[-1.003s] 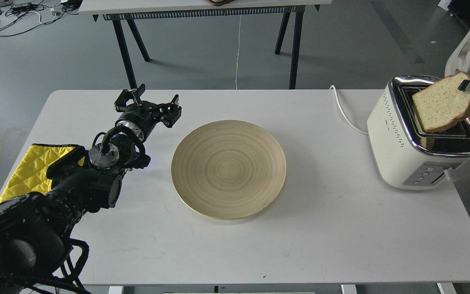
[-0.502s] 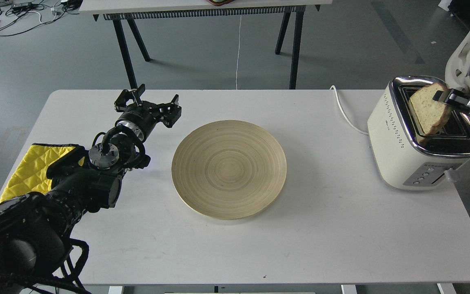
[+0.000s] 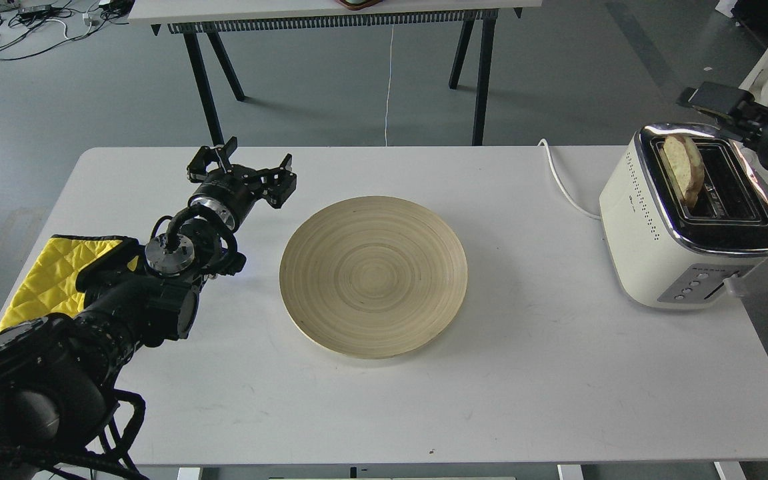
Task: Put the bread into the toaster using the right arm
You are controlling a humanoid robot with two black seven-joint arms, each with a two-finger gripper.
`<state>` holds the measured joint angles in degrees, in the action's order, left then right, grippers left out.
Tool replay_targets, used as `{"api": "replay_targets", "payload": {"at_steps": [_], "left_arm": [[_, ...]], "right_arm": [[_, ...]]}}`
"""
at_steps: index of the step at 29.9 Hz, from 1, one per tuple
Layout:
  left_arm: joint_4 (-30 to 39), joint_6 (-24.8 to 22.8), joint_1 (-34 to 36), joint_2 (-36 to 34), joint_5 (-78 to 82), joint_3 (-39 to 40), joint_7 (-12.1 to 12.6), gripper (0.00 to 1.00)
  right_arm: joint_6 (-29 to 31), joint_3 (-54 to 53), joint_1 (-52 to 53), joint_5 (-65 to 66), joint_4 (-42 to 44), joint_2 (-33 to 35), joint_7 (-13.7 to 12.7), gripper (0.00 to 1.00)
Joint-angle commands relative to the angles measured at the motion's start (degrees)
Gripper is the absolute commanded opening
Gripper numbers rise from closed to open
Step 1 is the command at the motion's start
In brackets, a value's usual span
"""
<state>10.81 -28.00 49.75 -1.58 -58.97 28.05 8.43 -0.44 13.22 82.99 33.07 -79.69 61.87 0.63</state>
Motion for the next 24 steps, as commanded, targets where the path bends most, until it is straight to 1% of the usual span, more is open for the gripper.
{"api": "replay_targets", "payload": {"at_steps": [1,3,4,6,9,10,11,13,15,17,21,24], "left_arm": [[0.0,0.0,-0.01,0.0,0.0,0.08,0.0,1.0],[0.0,0.0,-0.01,0.0,0.0,-0.01,0.0,1.0],[0.0,0.0,-0.01,0.0,0.0,-0.01,-0.08,1.0],[0.0,0.0,-0.01,0.0,0.0,-0.01,0.0,1.0],[0.0,0.0,-0.01,0.0,0.0,-0.01,0.0,1.0],[0.0,0.0,-0.01,0.0,0.0,-0.01,0.0,1.0],[0.0,0.0,-0.01,0.0,0.0,-0.01,-0.08,1.0],[0.0,0.0,-0.01,0.0,0.0,-0.01,-0.08,1.0],[0.0,0.0,-0.01,0.0,0.0,-0.01,0.0,1.0],[0.0,0.0,-0.01,0.0,0.0,-0.01,0.0,1.0],[0.0,0.0,-0.01,0.0,0.0,-0.01,0.0,1.0],[0.0,0.0,-0.01,0.0,0.0,-0.01,0.0,1.0]], "right_arm": [[0.08,-5.12,-0.2,-12.56,0.06,-3.41,0.07,0.99],[0.18,-7.49,-0.9,-18.63,0.58,-5.96,0.6,0.99],[0.09,-8.46,-1.43,-20.31,1.2,-7.45,1.3,0.99],[0.09,-10.66,-3.44,-22.52,2.78,-11.84,4.8,0.99],[0.43,-16.79,-9.14,-24.27,6.81,-18.08,10.95,0.99],[0.87,-19.78,-11.86,-25.76,8.31,-20.45,12.36,0.99],[1.4,-22.16,-13.98,-27.17,9.71,-22.47,13.07,0.99],[4.38,-27.61,-18.37,-29.46,13.66,-27.04,13.52,0.99],[8.68,-32.53,-22.24,-30.69,18.93,-31.7,13.61,0.99],[12.11,-37.1,-26.2,-31.83,24.29,-36.8,14.39,0.99],[17.47,-42.91,-31.83,-34.12,29.49,-42.0,15.1,0.99],[23.88,-44.68,-34.29,-34.39,33.53,-45.6,15.54,0.99]]}}
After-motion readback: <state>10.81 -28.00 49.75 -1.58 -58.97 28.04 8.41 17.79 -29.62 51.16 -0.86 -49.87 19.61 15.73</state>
